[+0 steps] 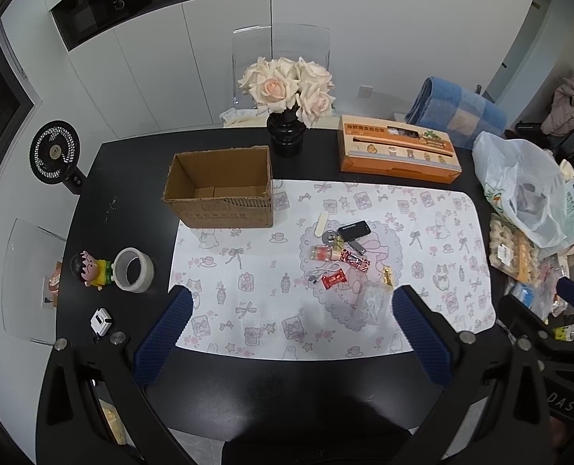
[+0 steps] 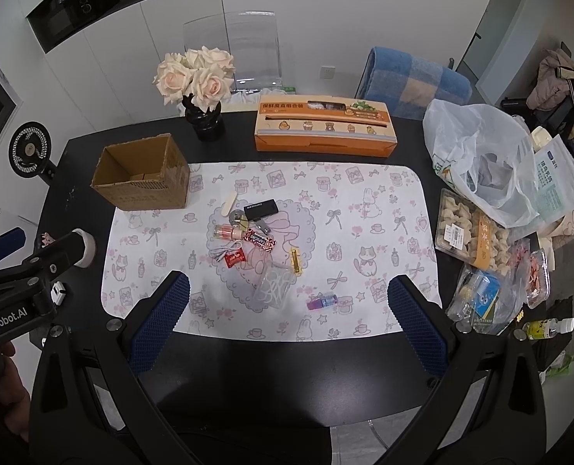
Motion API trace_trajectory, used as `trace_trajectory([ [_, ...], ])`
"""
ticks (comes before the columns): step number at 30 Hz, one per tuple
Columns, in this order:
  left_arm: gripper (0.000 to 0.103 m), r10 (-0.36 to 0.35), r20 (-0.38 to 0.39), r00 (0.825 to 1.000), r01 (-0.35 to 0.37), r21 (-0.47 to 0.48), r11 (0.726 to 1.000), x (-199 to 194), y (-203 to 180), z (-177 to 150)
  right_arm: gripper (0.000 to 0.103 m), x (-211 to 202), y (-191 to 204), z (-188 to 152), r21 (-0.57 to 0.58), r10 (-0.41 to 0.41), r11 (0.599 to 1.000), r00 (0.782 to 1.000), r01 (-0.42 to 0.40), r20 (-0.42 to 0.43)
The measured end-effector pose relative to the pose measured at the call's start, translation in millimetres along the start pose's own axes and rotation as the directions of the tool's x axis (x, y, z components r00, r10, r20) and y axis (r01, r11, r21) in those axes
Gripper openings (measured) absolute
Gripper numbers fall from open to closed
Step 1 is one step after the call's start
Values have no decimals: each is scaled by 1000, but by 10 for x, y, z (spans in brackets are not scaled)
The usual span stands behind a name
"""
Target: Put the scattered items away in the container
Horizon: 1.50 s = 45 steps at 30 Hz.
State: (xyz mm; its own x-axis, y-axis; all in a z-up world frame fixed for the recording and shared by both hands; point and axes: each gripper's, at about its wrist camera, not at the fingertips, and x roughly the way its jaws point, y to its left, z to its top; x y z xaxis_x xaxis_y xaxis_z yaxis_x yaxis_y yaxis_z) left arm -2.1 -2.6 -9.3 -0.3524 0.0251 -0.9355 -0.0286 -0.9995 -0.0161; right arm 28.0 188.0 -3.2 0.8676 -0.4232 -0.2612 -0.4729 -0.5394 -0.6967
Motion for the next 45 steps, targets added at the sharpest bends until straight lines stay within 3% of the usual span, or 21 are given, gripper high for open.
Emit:
trace_trajectory([
  [10,103,-10,-89,996,11,12,1000,621,-11,-75,103,710,-147,-165,24,0,1000,993,3,-120],
  [19,103,-8,-187,982,16,45,999,1383,-90,-157,103,1511,-249,-291,59,16,998,968,-1,-250],
  [32,103,-25,-279,960,38,39,999,2536,-92,-396,103,2789,-171,-528,136,61,991,912,-6,-405],
  [45,103,-13,-340,940,36,61,997,3140,-70,-468,93,3350,-53,-652,219,133,975,863,-26,-488],
])
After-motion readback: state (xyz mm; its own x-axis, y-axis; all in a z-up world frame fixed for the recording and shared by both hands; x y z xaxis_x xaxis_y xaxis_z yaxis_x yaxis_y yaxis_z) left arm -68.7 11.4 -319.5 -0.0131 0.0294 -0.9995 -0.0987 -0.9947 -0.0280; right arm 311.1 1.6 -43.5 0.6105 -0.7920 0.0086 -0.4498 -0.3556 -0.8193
